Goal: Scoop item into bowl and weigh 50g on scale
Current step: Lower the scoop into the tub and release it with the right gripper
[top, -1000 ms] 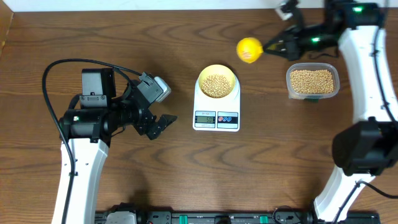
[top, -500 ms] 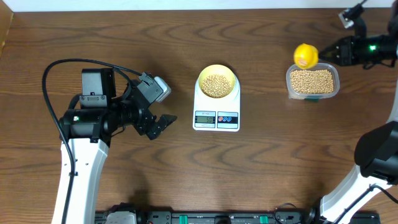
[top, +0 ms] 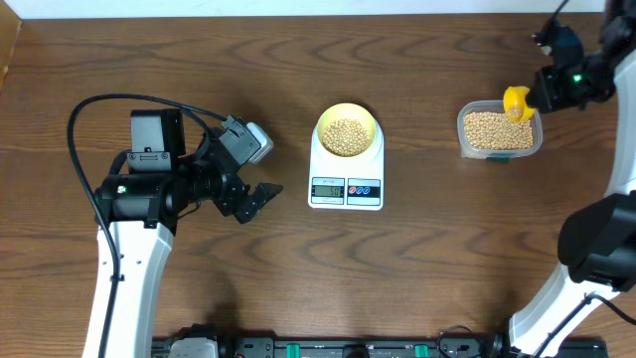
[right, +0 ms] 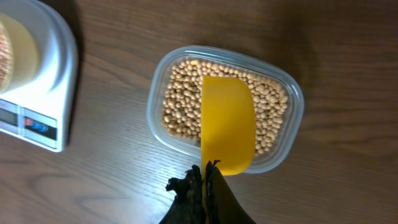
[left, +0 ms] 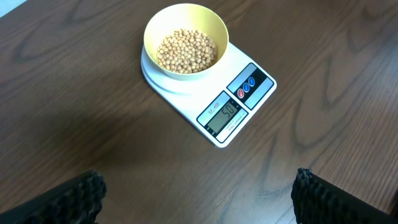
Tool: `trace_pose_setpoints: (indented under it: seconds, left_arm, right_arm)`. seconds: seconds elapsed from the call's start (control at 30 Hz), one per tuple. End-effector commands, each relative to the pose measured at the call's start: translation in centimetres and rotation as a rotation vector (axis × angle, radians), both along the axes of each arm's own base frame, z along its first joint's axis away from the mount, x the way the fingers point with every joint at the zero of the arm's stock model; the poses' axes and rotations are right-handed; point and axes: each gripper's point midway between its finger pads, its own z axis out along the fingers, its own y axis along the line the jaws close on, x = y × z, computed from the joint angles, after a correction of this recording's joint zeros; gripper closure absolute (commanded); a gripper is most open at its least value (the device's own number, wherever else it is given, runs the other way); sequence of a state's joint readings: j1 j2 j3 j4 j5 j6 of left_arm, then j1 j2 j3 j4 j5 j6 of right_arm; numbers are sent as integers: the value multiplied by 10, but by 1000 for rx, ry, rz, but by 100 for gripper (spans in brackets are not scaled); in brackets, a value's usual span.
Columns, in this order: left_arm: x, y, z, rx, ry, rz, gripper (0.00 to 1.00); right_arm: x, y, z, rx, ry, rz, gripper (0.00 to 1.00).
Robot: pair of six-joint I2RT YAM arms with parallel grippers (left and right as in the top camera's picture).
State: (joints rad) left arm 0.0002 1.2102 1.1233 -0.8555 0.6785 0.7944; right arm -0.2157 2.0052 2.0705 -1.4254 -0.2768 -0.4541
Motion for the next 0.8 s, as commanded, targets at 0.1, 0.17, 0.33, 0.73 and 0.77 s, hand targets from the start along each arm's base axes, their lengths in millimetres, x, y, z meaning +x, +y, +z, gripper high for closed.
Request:
trace_pose_setpoints:
  seconds: [0.1,0.17,0.33,0.73,0.77]
  left_arm:
    - [1,0,2,-1,-14,-11,3]
    - [1,0,2,-1,-14,-11,2]
    - [1,0,2,-1,-14,-11,3]
    - [1,0,2,-1,-14,-11,2]
    - [1,0,2,-1,-14,-11,3]
  right_arm:
    - [-3,0,0,-333,40,17,99]
    - [-2,-1,2,-419,41,7,99]
    - [0,5,6,-527,33,-4,98]
    - [-4,18,5,-476,38,-173,99]
    - [-5,21,3,-434,45,-195,99]
